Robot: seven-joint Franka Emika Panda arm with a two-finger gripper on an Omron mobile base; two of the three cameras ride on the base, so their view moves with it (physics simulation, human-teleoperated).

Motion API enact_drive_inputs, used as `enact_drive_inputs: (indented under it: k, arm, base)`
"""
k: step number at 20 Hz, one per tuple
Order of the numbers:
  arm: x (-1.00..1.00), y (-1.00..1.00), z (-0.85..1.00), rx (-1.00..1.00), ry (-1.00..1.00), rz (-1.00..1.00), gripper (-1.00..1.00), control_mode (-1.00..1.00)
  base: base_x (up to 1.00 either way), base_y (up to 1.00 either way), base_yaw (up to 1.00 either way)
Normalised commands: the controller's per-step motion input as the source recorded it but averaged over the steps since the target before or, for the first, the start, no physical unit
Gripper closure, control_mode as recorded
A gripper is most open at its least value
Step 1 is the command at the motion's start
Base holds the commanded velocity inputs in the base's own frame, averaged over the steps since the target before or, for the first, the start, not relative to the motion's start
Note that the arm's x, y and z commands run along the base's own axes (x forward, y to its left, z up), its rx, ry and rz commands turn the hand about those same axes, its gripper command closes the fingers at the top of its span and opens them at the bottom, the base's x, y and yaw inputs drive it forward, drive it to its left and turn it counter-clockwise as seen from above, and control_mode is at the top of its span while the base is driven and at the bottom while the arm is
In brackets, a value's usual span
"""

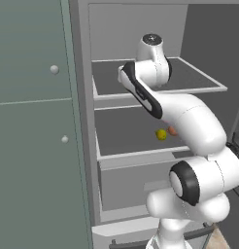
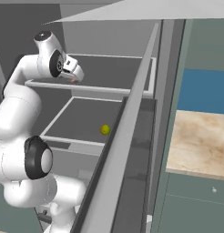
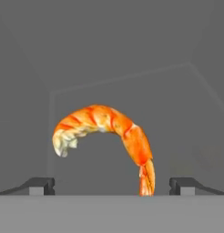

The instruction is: Open the fridge, remove the pear, onion, and shrimp, and place them on any counter.

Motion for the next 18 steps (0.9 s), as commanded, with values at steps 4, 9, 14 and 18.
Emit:
enact_drive_inputs:
  k: [4, 9, 14, 18]
  arm:
    - [0.22, 0.00, -0.03, 0.00, 0.03, 0.00, -1.00, -1.00]
    - [0.19, 0.03, -0.13, 0.00, 0.09, 0.00, -1.00, -1.00]
    - [0.13, 0.11, -0.25, 0.00, 0.12, -0.01, -1.00, -1.00]
    - [0.11, 0.11, -0.37, 0.00, 0.03, -0.02, -1.00, -1.00]
  base:
    - [0.00, 0.00, 0.00]
    - [0.00, 0.00, 0.00]
    - [0.00, 0.00, 0.00]
    - [0.00, 0.00, 0.00]
